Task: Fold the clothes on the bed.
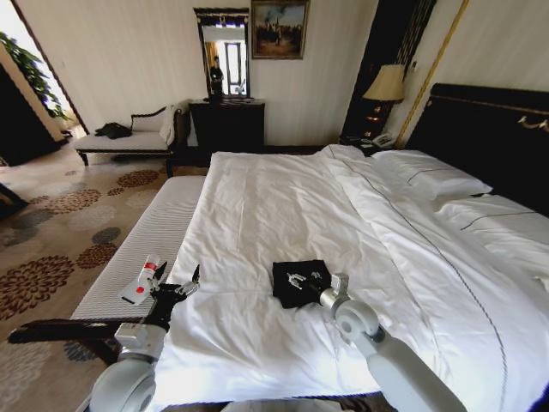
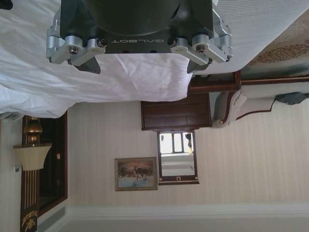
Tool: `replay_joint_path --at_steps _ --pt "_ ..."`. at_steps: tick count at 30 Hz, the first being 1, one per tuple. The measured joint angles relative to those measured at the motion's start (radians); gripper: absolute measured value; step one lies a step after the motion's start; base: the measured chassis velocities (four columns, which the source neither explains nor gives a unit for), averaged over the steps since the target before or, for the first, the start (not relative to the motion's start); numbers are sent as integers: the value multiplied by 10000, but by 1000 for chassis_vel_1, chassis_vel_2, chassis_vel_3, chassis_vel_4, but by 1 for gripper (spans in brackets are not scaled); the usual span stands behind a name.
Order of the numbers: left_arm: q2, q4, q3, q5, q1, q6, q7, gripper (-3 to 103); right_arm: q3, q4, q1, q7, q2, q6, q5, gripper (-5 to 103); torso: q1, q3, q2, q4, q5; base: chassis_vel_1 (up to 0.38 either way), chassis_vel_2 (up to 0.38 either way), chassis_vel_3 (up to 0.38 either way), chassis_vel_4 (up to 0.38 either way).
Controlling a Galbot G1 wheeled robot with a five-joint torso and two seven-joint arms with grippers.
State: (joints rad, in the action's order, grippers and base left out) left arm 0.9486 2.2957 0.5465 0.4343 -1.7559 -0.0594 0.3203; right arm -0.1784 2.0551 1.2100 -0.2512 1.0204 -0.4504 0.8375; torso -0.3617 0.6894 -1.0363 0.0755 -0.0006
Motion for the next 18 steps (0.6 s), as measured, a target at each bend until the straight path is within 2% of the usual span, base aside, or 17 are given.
replay_joint_path --at_steps 2,3,6,7,10,11,12,15,17,18 --pt "0 0 0 0 1 0 0 100 -137 685 394 228 -35 205 12 96 1 -1 0 2 -2 0 0 0 0" --pt "0 0 0 0 1 0 0 100 -137 685 394 228 -35 205 12 96 1 -1 0 2 -2 0 0 0 0" --pt "0 0 0 0 0 0 0 100 -478 967 868 664 108 1156 -651 100 2 -1 -1 4 -6 0 0 0 0" --pt "0 0 0 0 0 0 0 100 -478 967 868 664 108 1156 -651 100 2 -1 -1 4 -6 0 0 0 0" --pt "0 0 0 0 1 -2 2 100 -758 -409 663 974 503 2606 -2329 100 2 -2 -1 2 0 0 0 0 0" --pt "0 0 1 0 0 -2 8 100 -780 -949 523 1070 591 2984 -2787 100 2 -1 0 0 -1 0 0 0 0" --pt "0 0 1 0 0 -2 8 100 -780 -949 523 1070 591 2984 -2787 100 2 -1 0 0 -1 0 0 0 0" --pt "0 0 0 1 0 -1 0 100 -663 -2915 -104 1375 1030 4410 -4329 100 0 0 3 0 2 0 0 0 0" --pt "0 0 0 0 0 -2 -1 100 -628 -3057 -144 1402 1087 4523 -4452 100 -1 1 3 0 2 0 0 0 0" --pt "0 0 0 0 0 -1 2 100 -516 -3416 -229 1510 1272 4800 -4860 100 -1 1 4 -1 2 0 0 0 0"
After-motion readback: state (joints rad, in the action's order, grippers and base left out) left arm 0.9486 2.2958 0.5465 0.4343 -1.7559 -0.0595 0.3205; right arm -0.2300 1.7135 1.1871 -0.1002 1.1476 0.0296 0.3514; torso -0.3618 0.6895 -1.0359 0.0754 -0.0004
